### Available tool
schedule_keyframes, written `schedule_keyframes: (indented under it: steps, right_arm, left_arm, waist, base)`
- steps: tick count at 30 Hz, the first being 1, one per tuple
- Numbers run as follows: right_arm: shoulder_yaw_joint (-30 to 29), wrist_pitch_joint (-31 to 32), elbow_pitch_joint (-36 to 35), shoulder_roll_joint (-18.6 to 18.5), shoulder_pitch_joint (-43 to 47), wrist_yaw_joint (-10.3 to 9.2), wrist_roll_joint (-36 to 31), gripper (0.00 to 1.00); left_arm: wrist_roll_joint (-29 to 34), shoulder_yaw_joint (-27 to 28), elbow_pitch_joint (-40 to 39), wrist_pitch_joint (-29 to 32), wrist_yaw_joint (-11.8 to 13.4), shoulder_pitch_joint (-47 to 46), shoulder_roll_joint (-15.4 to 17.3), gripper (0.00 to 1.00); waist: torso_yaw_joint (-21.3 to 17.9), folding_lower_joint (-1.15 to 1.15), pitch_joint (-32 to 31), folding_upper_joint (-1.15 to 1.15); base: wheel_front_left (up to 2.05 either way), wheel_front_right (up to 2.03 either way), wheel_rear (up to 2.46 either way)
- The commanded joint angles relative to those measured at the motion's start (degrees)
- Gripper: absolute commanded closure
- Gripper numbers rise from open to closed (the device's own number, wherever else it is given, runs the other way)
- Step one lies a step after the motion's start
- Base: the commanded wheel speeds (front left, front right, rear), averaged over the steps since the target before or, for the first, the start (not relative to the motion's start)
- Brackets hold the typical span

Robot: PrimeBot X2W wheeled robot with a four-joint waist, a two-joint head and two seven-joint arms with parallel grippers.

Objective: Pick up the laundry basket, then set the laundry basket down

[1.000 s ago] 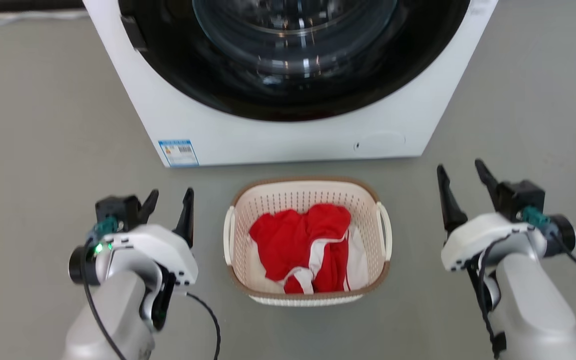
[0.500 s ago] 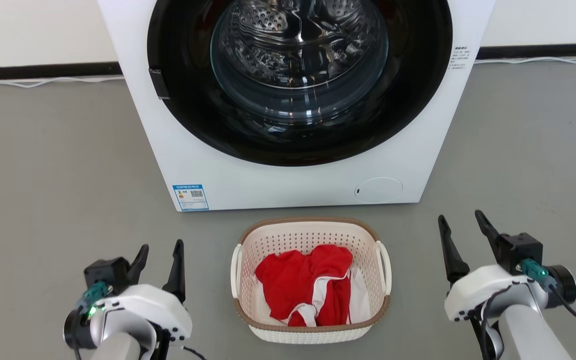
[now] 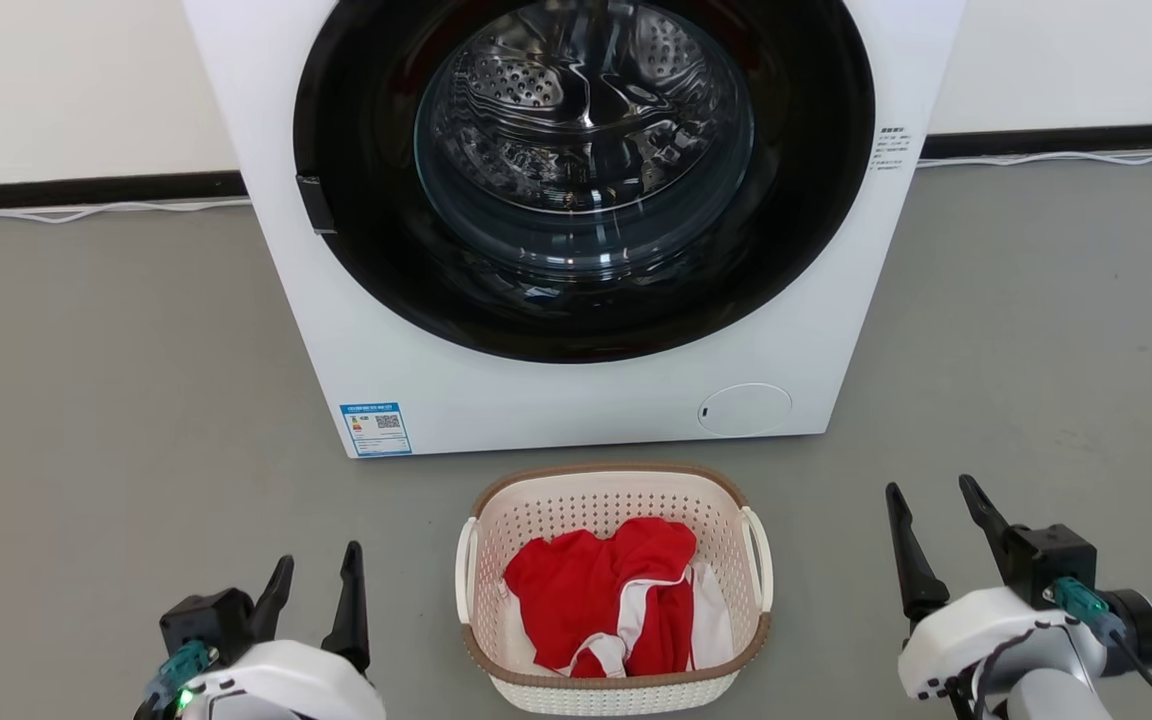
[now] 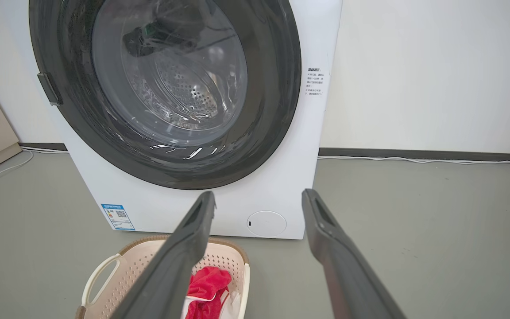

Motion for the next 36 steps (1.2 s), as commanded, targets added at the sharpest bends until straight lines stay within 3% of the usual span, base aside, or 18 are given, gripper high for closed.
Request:
schedule_keyframes:
  steps: [1,23,24,36]
  right_arm:
    - [1.11,-0.79,-1.99,0.04,-0.49,0.34,0.58,0.00]
    - [0.67,-0.79,-3.27,0.08,1.78,0.34,1.63,0.00]
    - [-0.53,0.00,-1.56,0.07,2.80,0.00,1.35,1.00]
    - [-0.96,1.96,-0.20,0.44,4.07,-0.04,7.28,1.00]
  left_arm:
    - [0.59,2.25,-1.69,-0.52,-0.57,-0.86,0.68,0.00]
    - [1.94,6.48,-1.69,-0.52,-1.70,1.16,-1.65,0.00]
    - [1.58,4.87,-0.44,0.00,-1.51,2.33,-2.14,1.00]
    - [-3.08,5.82,0.85,1.89,-1.84,3.44,-2.47,1.00]
  waist:
    - [-0.13,0.00,-0.09,0.00]
    - [-0.27,0.00,-1.54,0.00]
    - [-0.28,0.00,-1.55,0.00]
    - [-0.16,0.10,-1.53,0.00]
  base:
    - [0.00,0.00,0.00]
    - [0.00,0.00,0.00]
    - [0.00,0.00,0.00]
    - [0.00,0.00,0.00]
